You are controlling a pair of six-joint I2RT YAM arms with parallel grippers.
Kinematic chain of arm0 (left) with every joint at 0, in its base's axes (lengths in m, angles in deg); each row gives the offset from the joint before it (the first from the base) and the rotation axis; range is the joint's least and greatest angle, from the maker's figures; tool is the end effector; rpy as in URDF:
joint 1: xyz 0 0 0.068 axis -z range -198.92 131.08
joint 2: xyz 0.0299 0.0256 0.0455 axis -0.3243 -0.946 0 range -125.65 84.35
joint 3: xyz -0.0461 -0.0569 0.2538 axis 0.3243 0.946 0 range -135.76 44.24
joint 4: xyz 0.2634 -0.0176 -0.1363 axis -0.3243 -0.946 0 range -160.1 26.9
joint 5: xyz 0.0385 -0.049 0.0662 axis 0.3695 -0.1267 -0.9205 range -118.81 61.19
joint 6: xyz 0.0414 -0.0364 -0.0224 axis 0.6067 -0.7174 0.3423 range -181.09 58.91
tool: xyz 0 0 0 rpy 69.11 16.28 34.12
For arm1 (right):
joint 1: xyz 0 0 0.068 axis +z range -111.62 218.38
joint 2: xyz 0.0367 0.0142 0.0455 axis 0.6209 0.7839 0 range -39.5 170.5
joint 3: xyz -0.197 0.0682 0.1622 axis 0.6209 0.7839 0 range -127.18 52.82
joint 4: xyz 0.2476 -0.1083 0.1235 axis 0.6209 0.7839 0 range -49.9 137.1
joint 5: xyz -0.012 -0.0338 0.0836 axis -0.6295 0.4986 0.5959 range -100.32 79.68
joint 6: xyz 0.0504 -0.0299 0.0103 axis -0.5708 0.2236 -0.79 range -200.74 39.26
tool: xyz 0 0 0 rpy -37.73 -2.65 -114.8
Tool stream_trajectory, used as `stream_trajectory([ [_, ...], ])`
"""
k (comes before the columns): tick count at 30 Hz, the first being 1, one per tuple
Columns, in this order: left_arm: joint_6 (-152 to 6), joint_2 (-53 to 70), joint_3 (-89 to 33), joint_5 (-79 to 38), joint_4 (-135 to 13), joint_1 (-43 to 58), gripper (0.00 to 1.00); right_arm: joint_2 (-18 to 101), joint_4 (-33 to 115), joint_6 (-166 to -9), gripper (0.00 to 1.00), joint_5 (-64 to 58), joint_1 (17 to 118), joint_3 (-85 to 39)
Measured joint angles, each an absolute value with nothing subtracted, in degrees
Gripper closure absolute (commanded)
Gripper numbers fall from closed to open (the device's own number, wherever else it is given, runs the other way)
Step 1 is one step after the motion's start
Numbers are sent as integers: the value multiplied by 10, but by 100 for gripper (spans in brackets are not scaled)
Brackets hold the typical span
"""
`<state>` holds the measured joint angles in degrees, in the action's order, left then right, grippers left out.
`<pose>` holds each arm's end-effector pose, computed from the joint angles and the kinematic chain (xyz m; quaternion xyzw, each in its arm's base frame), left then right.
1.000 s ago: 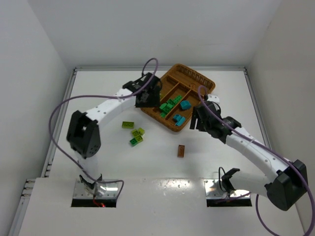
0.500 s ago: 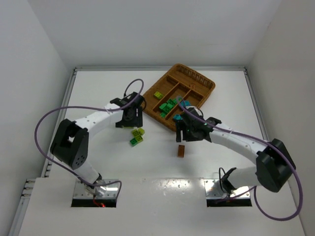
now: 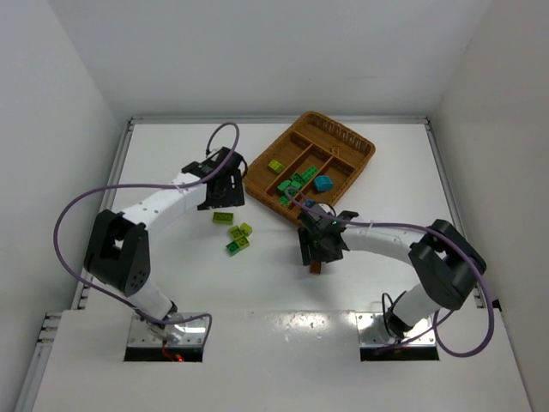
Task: Sort the legos into containers by color
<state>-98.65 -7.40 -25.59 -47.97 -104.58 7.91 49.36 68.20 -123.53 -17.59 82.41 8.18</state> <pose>0.3312 -0.1515 0.2155 -0.1279 0.9518 0.0161 0.2782 0.2159 0.2011 0.1025 -0.0009 0.9862 0.0599 0.1545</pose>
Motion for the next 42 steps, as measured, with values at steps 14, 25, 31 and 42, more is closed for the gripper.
stream_trajectory([
  [14, -976, -70, -279, -481, -1046, 51, 17, 466, 716, -1246, 76, -231, 821, 67],
  [25, -958, -69, -311, -457, -1044, 41, 17, 470, 739, -1189, 77, -364, 697, -208],
  [31, -945, -69, -311, -439, -1045, 41, 17, 651, 714, -1151, 76, -386, 622, -394],
  [42, -930, -69, -305, -418, -1046, 41, 10, 874, 721, -1137, 71, -397, 545, -641],
])
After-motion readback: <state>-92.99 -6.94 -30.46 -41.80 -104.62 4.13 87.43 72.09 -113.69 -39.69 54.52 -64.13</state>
